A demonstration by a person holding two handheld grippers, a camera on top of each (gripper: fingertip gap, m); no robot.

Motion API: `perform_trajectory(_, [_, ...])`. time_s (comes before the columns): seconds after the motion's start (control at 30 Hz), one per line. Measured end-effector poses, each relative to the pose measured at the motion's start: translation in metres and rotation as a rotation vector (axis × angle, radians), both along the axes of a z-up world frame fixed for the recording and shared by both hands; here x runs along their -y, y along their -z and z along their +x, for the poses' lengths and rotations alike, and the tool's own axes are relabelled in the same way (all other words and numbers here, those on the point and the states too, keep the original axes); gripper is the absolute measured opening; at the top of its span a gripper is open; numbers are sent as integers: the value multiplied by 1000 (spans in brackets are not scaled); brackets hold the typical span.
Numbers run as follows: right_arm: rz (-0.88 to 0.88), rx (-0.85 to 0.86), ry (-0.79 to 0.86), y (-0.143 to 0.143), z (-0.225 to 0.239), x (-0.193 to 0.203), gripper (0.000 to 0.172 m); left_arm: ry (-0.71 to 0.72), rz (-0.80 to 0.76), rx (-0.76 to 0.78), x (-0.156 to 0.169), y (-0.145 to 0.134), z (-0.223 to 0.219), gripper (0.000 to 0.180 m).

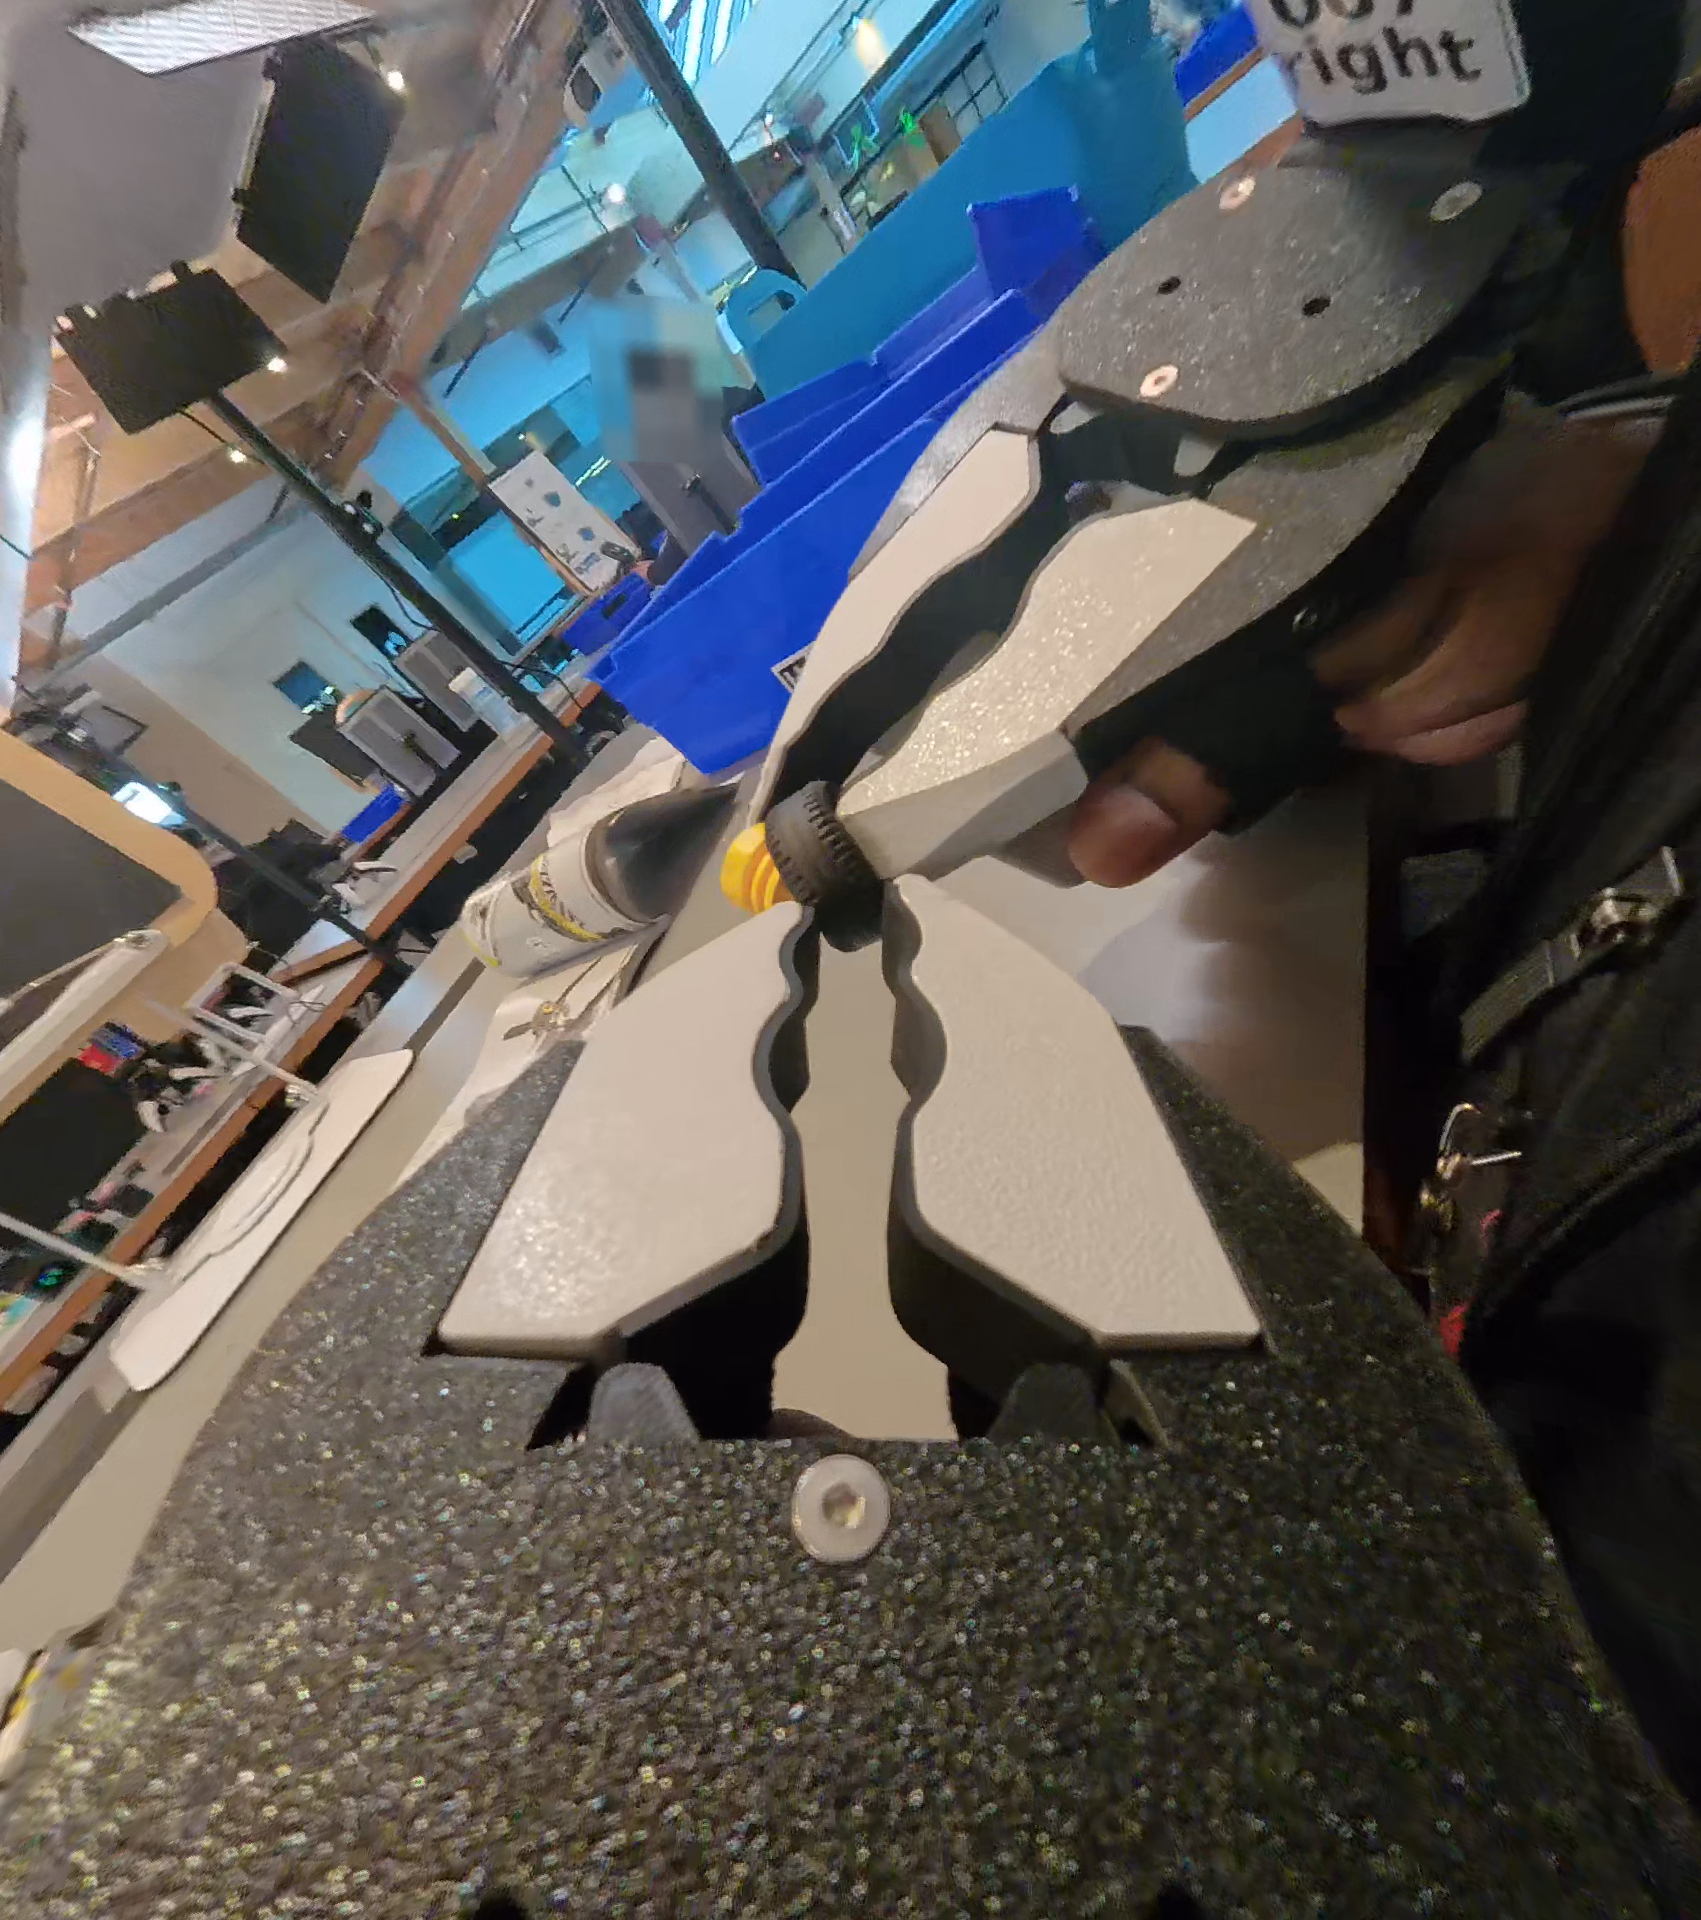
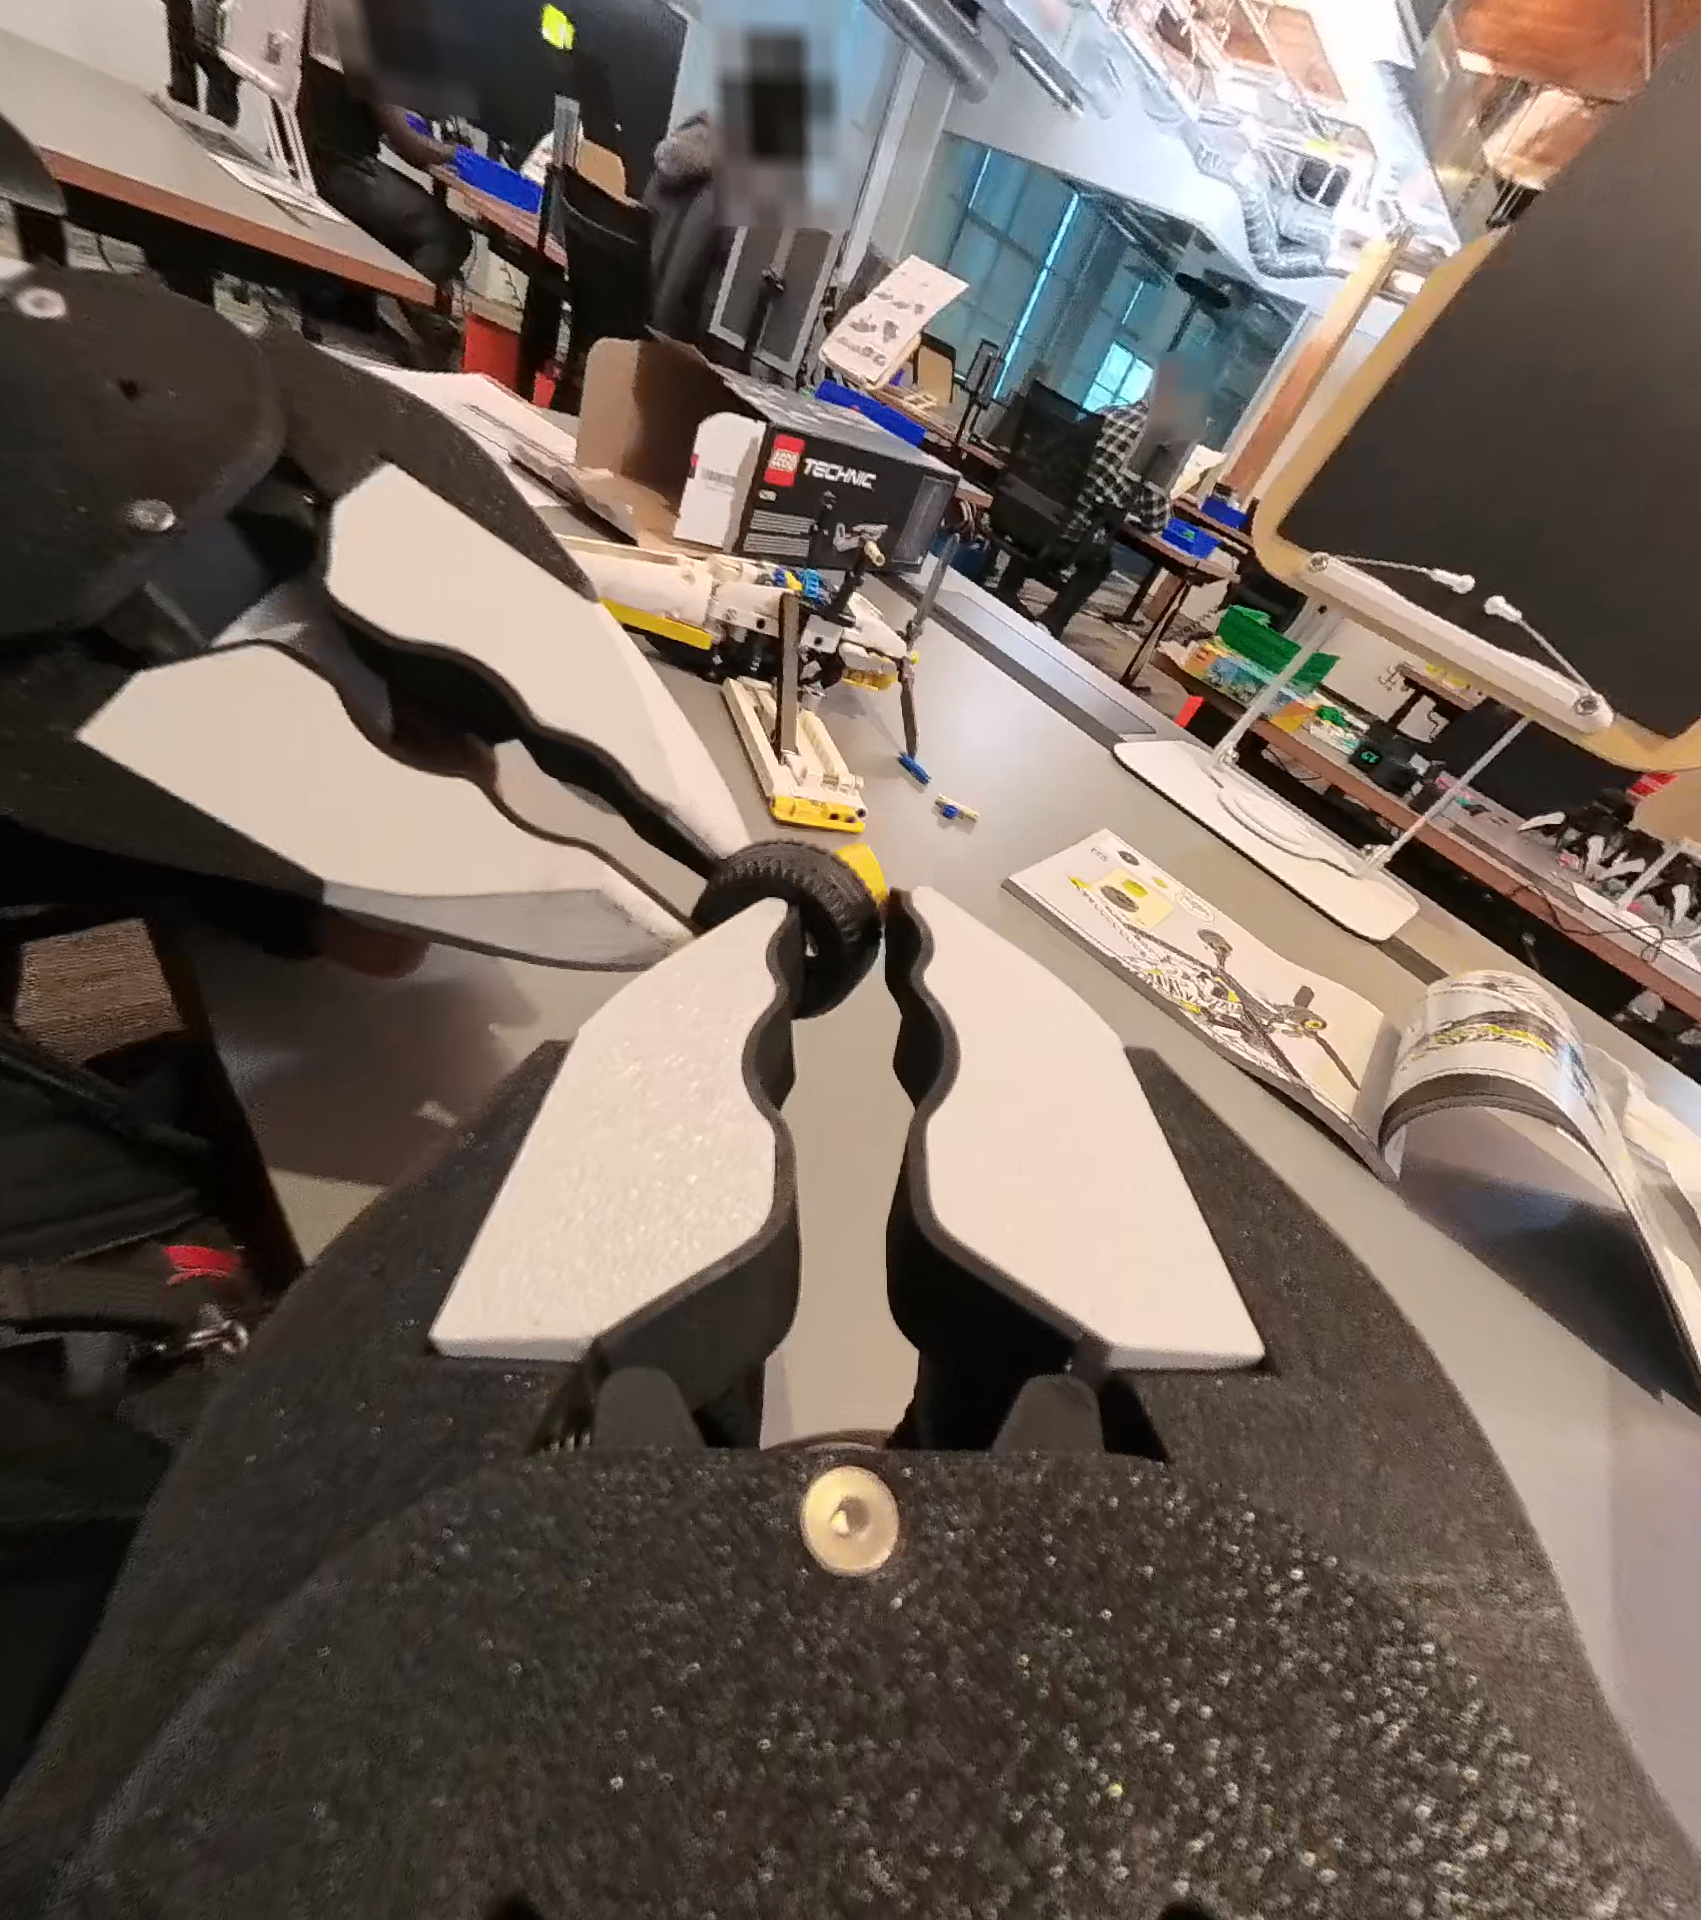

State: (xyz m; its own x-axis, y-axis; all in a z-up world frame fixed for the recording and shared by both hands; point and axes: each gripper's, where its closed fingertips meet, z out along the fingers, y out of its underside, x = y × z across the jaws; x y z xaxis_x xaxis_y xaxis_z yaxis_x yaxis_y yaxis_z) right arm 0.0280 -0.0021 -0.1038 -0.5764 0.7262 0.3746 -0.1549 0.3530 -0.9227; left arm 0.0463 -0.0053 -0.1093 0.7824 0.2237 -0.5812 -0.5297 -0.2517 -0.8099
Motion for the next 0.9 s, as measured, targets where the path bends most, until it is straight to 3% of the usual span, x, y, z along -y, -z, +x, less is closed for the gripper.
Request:
perform_trajectory(0.3, [112, 47, -56, 16, -4, -4, 19, -13, -57, 122, -1, 13, -13, 14])
perform_trajectory(0.47, [212, 133, -153, 32, -1, -15, 25, -21, -286, 98, 3, 45, -24, 14])
perform_trajectory(0.57, [260, 154, -143, 33, -5, -31, 25, -40, -320, 101, 12, 48, -31, 14])
perform_trajectory(0.73, [220, 213, -203, 22, -22, -33, 26, -77, -288, 179, 38, 41, -43, 14])
perform_trajectory(0.9, [287, 330, -282, 31, -54, -9, 35, -233, -242, 228, 87, 37, -72, 14])
